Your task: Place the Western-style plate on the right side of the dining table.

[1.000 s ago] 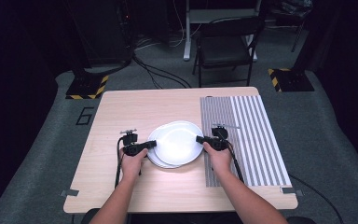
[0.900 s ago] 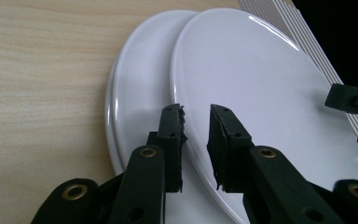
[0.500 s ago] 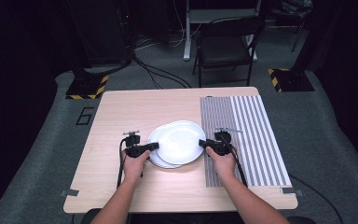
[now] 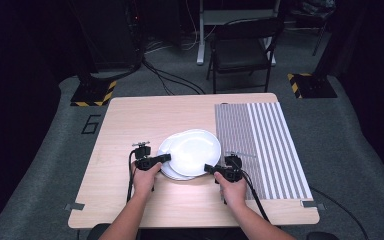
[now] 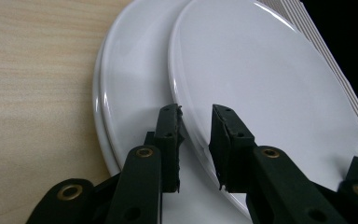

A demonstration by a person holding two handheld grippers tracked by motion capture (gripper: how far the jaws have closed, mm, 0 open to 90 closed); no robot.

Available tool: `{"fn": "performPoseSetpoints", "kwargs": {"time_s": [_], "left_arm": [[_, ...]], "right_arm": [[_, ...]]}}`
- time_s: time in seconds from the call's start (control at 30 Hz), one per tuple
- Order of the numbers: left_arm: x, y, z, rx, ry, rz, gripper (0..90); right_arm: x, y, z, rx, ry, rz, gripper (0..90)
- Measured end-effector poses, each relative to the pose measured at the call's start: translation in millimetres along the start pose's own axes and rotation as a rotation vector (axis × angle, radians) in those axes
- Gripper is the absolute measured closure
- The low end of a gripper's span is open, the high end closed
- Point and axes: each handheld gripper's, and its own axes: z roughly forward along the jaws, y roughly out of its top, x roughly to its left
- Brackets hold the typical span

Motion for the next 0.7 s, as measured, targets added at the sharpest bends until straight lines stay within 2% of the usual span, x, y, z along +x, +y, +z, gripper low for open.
{"fn": "performPoseSetpoints", "kwargs": {"time_s": [0.1,0.23,0.27,0.33,0.5,0.57,0.7], "left_arm": [[-0.4,-0.9,0.1,-0.004,0.0,-0.005,72.9],[-1.6,-1.6,0.2,-0.003,0.002,-0.009,72.7],[-2.2,-2.3,1.3,0.004,-0.009,-0.009,72.7],[-3.8,-3.0,2.5,0.003,-0.011,-0.012,72.7],[-13.6,-6.1,8.4,0.018,-0.013,0.032,72.0],[-16.8,-7.0,10.1,0.017,-0.027,0.019,72.0],[-19.3,-7.7,11.5,0.024,-0.043,0.033,72.1]], "right_arm": [[3.1,-3.5,1.0,0.0,0.016,0.011,59.0],[6.3,-4.6,1.1,-0.002,0.014,0.015,60.9],[3.8,-1.8,-0.5,-0.025,0.003,0.021,62.9],[0.8,0.5,-2.1,-0.037,-0.006,0.031,64.6],[-8.1,6.7,-6.2,-0.08,-0.034,0.043,67.8],[-11.7,9.4,-7.8,-0.093,-0.043,0.051,69.0],[-17.0,12.2,-9.9,-0.11,-0.045,0.064,70.6]]}}
